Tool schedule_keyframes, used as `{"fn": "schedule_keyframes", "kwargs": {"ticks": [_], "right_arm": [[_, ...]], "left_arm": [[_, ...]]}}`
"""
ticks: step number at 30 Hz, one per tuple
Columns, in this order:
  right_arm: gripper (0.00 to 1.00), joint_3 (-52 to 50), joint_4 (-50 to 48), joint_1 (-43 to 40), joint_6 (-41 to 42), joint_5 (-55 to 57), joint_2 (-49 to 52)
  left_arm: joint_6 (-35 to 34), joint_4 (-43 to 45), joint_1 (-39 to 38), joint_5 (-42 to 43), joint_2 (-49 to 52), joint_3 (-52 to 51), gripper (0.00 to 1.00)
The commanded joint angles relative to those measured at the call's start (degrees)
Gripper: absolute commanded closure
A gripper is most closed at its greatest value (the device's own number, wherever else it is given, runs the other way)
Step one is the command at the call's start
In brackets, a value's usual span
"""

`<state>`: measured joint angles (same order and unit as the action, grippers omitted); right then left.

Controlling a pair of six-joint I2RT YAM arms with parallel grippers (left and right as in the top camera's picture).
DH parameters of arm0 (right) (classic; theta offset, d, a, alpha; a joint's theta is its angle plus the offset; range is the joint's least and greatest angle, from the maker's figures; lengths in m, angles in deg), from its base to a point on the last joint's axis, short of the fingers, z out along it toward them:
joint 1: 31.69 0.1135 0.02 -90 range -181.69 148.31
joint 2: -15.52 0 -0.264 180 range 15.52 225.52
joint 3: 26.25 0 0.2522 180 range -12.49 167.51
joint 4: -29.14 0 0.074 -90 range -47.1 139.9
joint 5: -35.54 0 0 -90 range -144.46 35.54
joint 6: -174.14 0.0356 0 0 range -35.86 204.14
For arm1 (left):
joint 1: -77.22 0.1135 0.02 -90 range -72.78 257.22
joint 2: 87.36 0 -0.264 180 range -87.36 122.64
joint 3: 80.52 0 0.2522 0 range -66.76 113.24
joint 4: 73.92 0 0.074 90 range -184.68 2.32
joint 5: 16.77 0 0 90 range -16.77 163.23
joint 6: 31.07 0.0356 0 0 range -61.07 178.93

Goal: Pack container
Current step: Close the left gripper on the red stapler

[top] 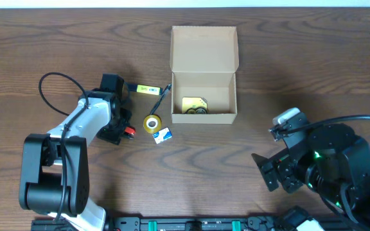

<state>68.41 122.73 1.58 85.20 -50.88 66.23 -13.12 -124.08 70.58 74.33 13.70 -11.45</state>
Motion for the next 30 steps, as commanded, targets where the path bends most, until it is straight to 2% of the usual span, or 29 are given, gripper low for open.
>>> {"fn": "schedule_keyframes", "kwargs": {"ticks": [1, 7, 11, 15, 19, 26, 30], "right_arm": [[0.01, -0.07, -0.04, -0.90, 0.81, 0.00, -0.09], [0.01, -0.07, -0.04, -0.90, 0.81, 0.00, -0.09], [0.01, -0.07, -0.04, -0.90, 0.81, 0.00, -0.09], [0.01, -0.07, -0.04, -0.90, 0.81, 0.02, -0.09], [0.01, -0.07, -0.04, -0.90, 0.81, 0.02, -0.09], [0.01, -0.07, -0.04, -0.90, 0.81, 0.00, -0.09], [0.01, -0.07, -0.04, -0.90, 0.81, 0.02, -0.09]], "left_arm": [[-0.15, 0.92, -0.15, 1.64, 2.64, -0.46, 0.47], [0.02, 0.90, -0.13, 3.04, 2.64, -0.46, 0.60], [0.04, 0.50, -0.13, 4.13, 2.64, -0.46, 0.73], [0.02, 0.48, -0.13, 6.38, 2.64, -0.46, 0.77], [0.00, 0.48, -0.11, 7.87, 2.64, -0.44, 0.93], [-3.43, 0.44, -0.04, 9.51, 1.55, 0.92, 0.94], [-3.41, -0.48, -0.07, 7.13, -0.24, 5.20, 0.94]]}}
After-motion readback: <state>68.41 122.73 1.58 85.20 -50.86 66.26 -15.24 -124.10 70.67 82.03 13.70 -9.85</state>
